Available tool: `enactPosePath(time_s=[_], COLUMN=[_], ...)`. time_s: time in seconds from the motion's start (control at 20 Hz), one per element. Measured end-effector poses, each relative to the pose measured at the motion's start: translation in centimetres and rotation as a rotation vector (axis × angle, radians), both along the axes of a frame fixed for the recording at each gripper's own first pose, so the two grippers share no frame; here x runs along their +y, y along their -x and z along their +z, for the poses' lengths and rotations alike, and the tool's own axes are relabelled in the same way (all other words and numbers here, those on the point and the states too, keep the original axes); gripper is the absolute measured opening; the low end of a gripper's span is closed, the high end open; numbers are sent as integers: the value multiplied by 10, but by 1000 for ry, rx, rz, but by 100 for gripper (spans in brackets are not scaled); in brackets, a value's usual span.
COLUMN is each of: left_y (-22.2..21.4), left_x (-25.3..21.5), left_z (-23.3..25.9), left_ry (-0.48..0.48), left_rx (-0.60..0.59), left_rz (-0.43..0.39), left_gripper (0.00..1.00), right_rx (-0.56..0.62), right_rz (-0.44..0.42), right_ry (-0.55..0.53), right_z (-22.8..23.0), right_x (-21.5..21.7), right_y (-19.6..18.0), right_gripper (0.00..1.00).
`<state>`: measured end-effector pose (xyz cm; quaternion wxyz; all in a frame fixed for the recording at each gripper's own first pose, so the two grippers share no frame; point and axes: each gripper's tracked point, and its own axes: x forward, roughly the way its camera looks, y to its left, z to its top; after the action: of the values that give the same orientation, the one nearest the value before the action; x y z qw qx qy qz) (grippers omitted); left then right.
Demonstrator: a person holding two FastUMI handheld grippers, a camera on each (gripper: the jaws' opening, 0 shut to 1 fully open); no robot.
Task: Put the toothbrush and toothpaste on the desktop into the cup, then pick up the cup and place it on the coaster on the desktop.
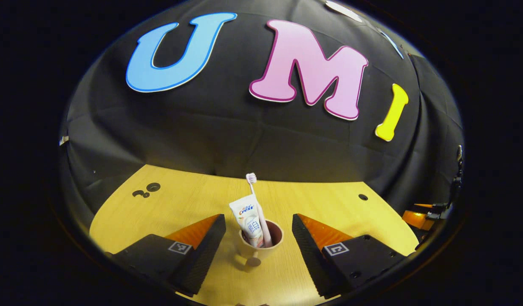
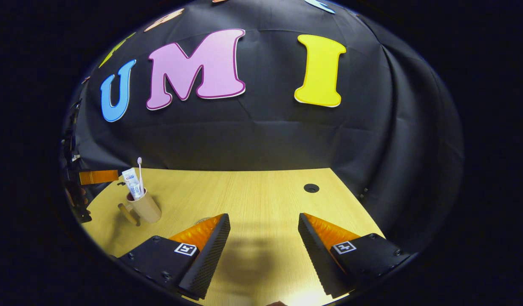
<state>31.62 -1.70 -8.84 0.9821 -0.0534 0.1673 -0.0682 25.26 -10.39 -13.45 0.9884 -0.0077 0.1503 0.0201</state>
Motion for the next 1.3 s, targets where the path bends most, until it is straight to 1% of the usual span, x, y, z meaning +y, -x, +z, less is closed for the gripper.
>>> enactPosePath(time_s=[0.1, 0.3, 0.55, 0.65, 0.95, 1.1, 1.15, 1.2, 1.25, 1.3], left_y=[2, 8, 12, 11, 3, -3, -4, -6, -8, -9], left_x=[3, 14, 6, 0, -9, -15, -17, -17, -18, -18], left_z=[-8, -33, -68, -80, -112, -128, -131, -134, -136, -138], left_ry=[-1, -39, -19, -14, -78, -115, -121, -126, -128, -132], left_rx=[80, 229, 414, 472, 605, 656, 671, 683, 694, 709], left_rz=[-1, 19, -11, -30, -71, -96, -98, -97, -97, -96], left_gripper=[97, 97, 98, 98, 97, 95, 87, 94, 92, 81], right_rx=[0, 7, 36, 52, 81, 93, 95, 98, 101, 106], right_rz=[-11, -16, -24, -41, -103, -129, -138, -147, -154, -161], right_ry=[-2, -6, -18, -35, -53, -53, -53, -53, -54, -55], right_z=[2, 0, -15, -20, -34, -40, -41, -42, -44, -47], right_x=[-8, -17, -26, -32, -61, -74, -78, -82, -85, -88], right_y=[5, 18, 29, 33, 35, 41, 42, 43, 44, 45], right_gripper=[99, 99, 99, 99, 99, 99, 99, 99, 99, 99])
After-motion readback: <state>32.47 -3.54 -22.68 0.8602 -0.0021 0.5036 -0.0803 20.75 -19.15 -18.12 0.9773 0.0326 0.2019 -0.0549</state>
